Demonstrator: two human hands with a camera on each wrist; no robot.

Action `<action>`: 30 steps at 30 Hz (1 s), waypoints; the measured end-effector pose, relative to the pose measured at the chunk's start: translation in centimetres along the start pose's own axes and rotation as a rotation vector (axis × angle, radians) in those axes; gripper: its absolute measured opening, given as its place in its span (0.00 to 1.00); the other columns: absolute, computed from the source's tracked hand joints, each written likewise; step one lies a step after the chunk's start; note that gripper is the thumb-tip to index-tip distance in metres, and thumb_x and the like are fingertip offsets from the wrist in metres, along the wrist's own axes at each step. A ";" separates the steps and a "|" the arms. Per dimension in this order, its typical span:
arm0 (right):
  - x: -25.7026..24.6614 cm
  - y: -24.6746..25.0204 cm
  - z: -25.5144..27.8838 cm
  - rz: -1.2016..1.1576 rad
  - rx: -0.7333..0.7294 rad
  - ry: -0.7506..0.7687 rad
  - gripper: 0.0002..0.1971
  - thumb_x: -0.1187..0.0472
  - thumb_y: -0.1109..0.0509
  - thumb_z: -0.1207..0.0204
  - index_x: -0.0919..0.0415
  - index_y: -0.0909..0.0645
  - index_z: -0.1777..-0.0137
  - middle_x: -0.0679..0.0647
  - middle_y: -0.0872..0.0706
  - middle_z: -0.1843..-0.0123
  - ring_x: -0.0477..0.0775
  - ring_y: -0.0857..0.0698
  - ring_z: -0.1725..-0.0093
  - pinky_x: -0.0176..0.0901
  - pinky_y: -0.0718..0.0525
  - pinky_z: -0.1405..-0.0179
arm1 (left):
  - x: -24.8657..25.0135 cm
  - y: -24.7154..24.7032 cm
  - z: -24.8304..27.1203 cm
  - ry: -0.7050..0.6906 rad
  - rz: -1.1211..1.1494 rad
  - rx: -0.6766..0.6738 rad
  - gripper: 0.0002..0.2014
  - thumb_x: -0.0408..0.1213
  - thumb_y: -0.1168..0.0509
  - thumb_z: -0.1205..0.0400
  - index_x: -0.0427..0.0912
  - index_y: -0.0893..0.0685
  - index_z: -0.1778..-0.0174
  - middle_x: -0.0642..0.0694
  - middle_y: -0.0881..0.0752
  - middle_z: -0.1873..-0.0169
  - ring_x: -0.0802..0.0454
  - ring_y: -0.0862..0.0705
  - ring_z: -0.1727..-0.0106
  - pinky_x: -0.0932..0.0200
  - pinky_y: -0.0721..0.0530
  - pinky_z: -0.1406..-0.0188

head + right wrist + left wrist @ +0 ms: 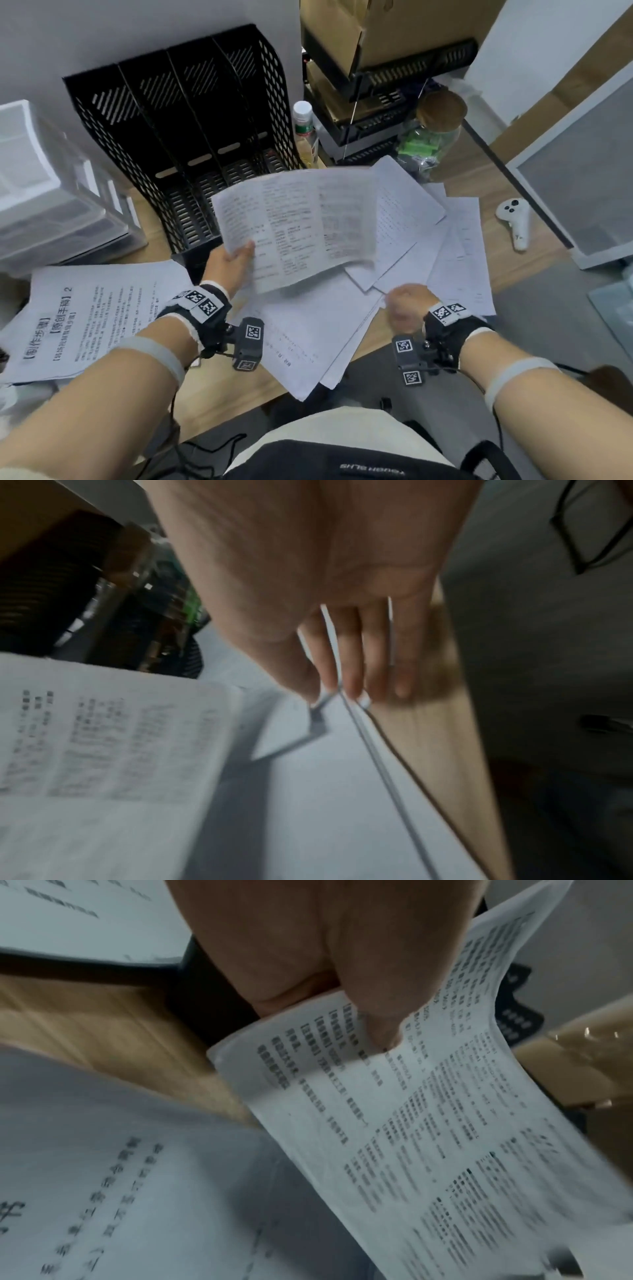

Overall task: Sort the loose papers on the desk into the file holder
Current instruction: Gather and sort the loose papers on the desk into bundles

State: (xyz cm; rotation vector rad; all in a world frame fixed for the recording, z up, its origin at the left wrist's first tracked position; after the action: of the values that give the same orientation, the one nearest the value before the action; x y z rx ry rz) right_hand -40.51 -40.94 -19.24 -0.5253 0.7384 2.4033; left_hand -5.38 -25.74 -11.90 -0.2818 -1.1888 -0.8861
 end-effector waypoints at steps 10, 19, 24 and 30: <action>6.1 -12.7 3.6 -0.193 -0.231 -0.269 0.04 0.66 0.34 0.21 0.64 0.20 0.57 0.61 0.12 0.56 0.58 0.12 0.59 0.51 0.13 0.46 | -4.6 7.4 1.3 0.085 0.176 0.075 0.28 0.59 0.28 0.23 0.43 0.14 0.34 0.43 0.09 0.40 0.41 0.10 0.40 0.34 0.16 0.33; 0.0 -19.3 8.5 -0.424 -0.241 0.003 0.05 0.63 0.36 0.18 0.62 0.21 0.54 0.64 0.16 0.48 0.55 0.13 0.58 0.35 0.20 0.68 | -6.4 8.2 4.7 0.225 0.319 -0.018 0.18 0.38 0.36 0.12 0.34 0.20 0.28 0.37 0.11 0.37 0.37 0.11 0.39 0.34 0.15 0.36; 2.6 -15.7 8.9 0.010 0.115 0.003 0.13 0.60 0.36 0.21 0.55 0.15 0.40 0.51 0.17 0.40 0.54 0.17 0.43 0.43 0.20 0.41 | -7.3 8.1 5.5 0.237 0.336 -0.065 0.17 0.37 0.37 0.12 0.36 0.22 0.27 0.40 0.11 0.40 0.41 0.10 0.43 0.38 0.14 0.40; 9.1 -15.8 10.3 -0.258 0.045 -0.333 0.18 0.59 0.27 0.27 0.68 0.23 0.41 0.62 0.13 0.55 0.56 0.12 0.65 0.41 0.13 0.74 | -9.1 7.9 5.8 0.267 0.345 -0.074 0.19 0.37 0.38 0.11 0.37 0.23 0.24 0.39 0.12 0.35 0.41 0.10 0.41 0.38 0.13 0.40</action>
State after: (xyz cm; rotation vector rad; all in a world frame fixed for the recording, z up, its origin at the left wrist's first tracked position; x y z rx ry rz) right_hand -39.73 -20.18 -22.01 -0.1798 0.5409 2.1538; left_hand -4.50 -12.95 -15.84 -0.4014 -0.8293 -0.6422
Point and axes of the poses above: each hand's wrist, its own z-axis away from the middle knuckle, its own y-axis out of the back of the hand, x = y × z, the point moved 10 cm from there along -z, towards the middle knuckle
